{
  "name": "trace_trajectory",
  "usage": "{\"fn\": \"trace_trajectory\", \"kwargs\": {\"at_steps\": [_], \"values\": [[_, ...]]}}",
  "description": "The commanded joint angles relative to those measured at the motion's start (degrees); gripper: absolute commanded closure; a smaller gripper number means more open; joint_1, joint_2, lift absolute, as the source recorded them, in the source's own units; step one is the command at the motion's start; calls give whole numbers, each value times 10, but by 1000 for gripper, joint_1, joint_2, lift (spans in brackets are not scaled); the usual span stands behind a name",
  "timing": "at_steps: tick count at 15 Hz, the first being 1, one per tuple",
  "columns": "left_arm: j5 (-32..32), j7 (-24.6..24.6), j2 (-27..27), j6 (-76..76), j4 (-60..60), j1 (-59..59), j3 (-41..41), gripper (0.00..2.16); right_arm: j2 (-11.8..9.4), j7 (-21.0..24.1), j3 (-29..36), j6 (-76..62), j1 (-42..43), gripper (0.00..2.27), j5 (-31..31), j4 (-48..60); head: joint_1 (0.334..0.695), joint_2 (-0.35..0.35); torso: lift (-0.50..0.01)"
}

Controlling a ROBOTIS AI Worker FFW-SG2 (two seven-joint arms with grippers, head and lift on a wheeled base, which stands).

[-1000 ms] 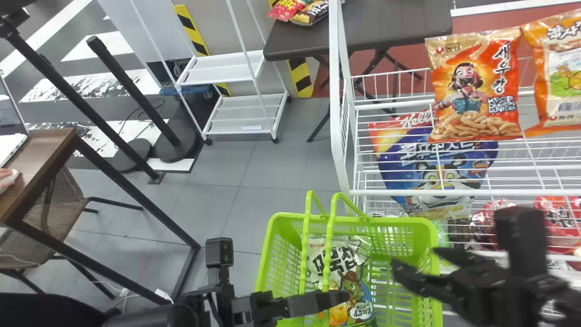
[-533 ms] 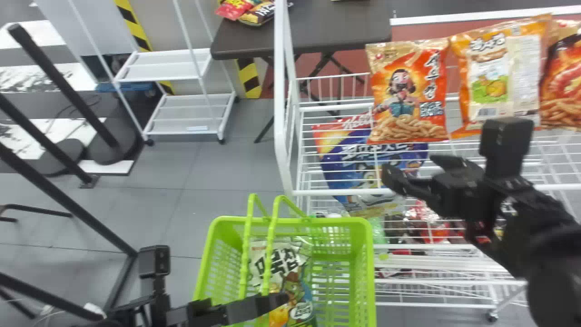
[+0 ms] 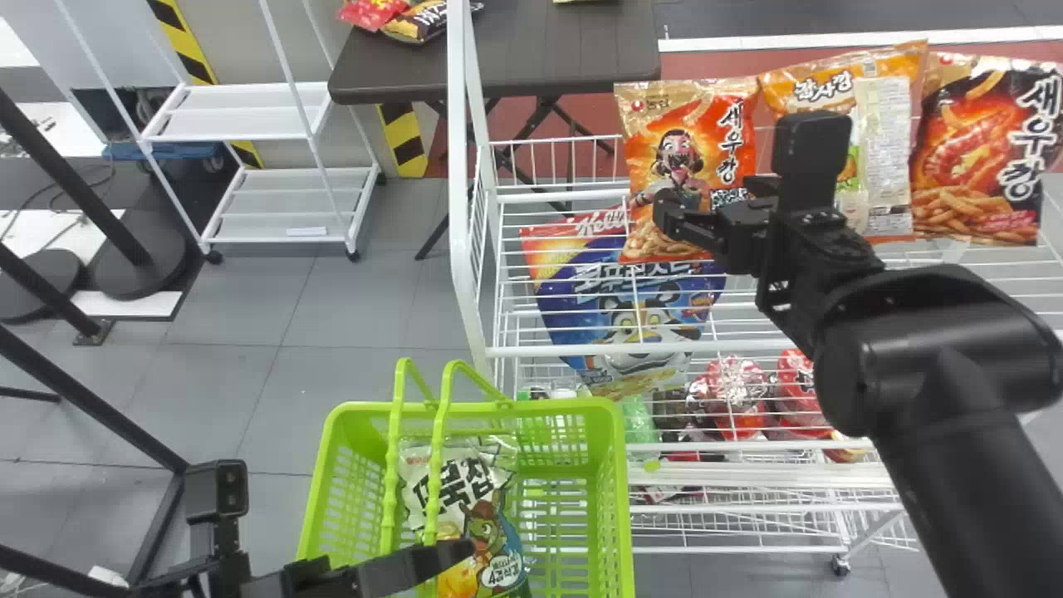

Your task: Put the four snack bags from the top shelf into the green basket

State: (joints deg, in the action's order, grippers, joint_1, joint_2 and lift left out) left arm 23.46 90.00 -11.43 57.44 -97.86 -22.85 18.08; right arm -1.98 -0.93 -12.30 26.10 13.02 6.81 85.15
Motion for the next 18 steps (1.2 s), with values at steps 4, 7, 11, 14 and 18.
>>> {"fn": "trace_trajectory", "kwargs": {"at_steps": [4,7,11,14,18], "values": [[0,6,0,0,0,-3,2,2148,15,18,-25,43,78,680,-37,-103,695,84,0],[0,6,0,0,1,-4,10,2148,15,5,-26,48,82,2199,-30,-110,695,97,0],[1,6,0,0,1,-4,10,2148,13,-7,-21,11,52,2250,-30,-86,695,109,0],[2,6,0,0,1,-5,10,2148,8,-33,-9,-1,22,2250,-26,-46,695,113,0],[2,6,0,0,2,-5,13,2148,6,-62,13,64,-105,2250,-17,151,695,121,0]]}}
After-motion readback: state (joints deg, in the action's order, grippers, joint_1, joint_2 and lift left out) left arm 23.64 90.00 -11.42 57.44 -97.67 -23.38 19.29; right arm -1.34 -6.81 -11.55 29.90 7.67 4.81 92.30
